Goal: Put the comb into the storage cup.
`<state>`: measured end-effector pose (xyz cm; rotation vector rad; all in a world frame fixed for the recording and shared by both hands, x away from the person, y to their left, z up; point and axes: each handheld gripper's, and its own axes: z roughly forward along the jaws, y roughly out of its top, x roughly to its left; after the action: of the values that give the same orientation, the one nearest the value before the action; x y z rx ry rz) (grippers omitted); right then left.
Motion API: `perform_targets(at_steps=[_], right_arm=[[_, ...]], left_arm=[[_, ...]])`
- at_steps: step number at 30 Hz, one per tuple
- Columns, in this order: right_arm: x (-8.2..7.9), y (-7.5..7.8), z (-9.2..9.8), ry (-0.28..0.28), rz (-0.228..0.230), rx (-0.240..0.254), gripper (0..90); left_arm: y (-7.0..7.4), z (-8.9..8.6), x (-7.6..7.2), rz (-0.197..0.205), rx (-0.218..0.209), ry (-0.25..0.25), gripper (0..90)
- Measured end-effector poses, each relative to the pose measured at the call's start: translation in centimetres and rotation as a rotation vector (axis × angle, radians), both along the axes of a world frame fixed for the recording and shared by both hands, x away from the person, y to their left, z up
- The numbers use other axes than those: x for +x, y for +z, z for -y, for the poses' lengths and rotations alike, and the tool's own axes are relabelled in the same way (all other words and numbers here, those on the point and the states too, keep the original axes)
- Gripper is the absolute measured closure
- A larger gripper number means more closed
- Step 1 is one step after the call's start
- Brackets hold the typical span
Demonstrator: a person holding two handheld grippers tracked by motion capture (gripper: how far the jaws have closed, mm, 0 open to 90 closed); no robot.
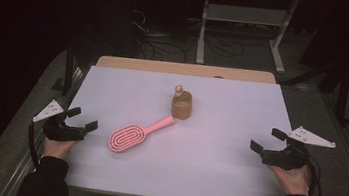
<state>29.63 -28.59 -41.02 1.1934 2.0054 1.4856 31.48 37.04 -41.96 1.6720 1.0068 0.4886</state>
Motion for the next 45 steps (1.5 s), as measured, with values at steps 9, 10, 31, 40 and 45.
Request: perform_targets(at_steps=[9, 10, 31, 40, 45], right_arm=[[-0.2, -0.1, -0.1, 0.012, -0.008, -0.007, 0.0], [-0.2, -0.1, -0.1, 0.014, -0.008, -0.006, 0.0], [-0.4, -0.3, 0.1, 0.003, -0.018, -0.045, 0.0], [-0.4, -0.4, 0.1, 0.001, -0.023, -0.054, 0.0], [-0.5, -0.4, 0.1, 0.0, -0.028, -0.038, 0.0]], left_arm=[[0.1, 0.0, 0.0, 0.002, -0.001, -0.005, 0.0], [0.1, 0.0, 0.0, -0.001, -0.003, -0.003, 0.0], [1.3, 2.2, -0.3, 0.02, 0.093, -0.056, 0.0], [3.0, 3.4, 0.5, 0.025, 0.136, -0.109, 0.0], [4.1, 3.4, 1.1, 0.021, 0.146, -0.123, 0.0]])
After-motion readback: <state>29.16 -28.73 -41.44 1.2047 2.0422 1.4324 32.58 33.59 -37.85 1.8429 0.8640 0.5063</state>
